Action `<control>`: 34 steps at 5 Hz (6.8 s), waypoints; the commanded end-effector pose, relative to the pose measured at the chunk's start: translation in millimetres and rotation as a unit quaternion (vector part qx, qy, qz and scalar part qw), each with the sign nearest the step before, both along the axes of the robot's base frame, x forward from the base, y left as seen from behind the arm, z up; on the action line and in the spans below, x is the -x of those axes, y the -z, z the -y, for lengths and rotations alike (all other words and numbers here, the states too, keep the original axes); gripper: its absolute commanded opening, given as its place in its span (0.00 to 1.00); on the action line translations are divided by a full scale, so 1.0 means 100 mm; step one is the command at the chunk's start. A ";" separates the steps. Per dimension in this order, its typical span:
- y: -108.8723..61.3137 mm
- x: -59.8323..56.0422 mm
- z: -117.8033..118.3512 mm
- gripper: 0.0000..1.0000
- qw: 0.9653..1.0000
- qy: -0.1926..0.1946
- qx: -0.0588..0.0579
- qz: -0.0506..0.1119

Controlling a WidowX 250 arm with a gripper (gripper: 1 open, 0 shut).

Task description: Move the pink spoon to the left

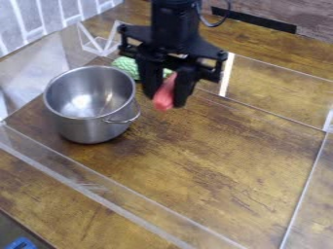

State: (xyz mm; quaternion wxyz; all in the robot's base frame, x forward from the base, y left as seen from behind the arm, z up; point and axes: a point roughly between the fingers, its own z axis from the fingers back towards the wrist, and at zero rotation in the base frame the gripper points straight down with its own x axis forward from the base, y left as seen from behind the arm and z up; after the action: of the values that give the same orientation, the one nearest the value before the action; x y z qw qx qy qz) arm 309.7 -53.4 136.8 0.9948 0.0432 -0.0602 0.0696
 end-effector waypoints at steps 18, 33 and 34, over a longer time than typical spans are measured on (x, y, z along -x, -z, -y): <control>-0.11 -0.21 -0.53 0.00 0.993 -0.064 0.018 0.096; 0.39 -0.39 -2.22 0.00 0.992 -0.046 0.012 0.114; 0.43 -0.40 -2.28 0.00 0.993 -0.044 0.013 0.113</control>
State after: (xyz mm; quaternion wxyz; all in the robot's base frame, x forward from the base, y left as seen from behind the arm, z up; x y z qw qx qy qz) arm 347.0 165.4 76.5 0.9829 0.0131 -0.1458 0.1121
